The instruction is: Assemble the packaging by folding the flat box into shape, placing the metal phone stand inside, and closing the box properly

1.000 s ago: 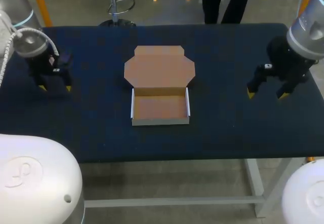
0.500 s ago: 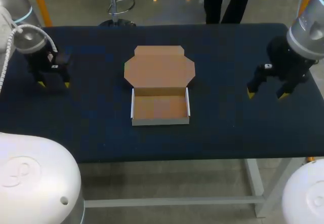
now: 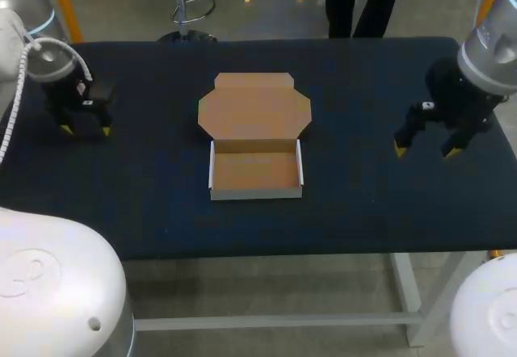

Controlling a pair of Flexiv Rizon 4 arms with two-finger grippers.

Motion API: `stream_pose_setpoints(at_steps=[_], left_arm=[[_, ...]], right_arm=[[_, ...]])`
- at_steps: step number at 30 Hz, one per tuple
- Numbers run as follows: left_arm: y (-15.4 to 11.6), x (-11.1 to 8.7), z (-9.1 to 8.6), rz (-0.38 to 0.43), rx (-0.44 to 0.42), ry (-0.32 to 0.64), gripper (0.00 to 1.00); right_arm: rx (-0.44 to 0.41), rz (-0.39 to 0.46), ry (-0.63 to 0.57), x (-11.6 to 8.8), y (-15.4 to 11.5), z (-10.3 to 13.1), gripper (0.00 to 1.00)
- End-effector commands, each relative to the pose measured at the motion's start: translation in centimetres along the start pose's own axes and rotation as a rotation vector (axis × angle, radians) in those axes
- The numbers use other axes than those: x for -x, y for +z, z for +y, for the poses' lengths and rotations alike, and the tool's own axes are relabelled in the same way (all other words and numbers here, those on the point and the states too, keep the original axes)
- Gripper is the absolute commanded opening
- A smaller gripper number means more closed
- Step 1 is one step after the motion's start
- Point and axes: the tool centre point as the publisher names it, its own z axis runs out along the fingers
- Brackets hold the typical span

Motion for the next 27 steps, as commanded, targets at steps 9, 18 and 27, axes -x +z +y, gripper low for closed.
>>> stream_pose_setpoints(at_steps=[9, 18, 27], left_arm=[[0.5, 0.6, -2.6, -0.019, 0.018, 0.002, 1.0], [0.6, 1.0, -3.7, -0.023, 0.019, 0.003, 1.0], [0.9, 1.5, -5.0, -0.028, 0.026, 0.003, 1.0]], right_arm=[[-0.003, -0.001, 0.0, 0.0, -0.2, -0.1, 1.0], [-0.003, -0.001, 0.0, 0.0, -0.2, -0.1, 1.0], [-0.003, -0.001, 0.0, 0.0, -0.2, -0.1, 1.0]])
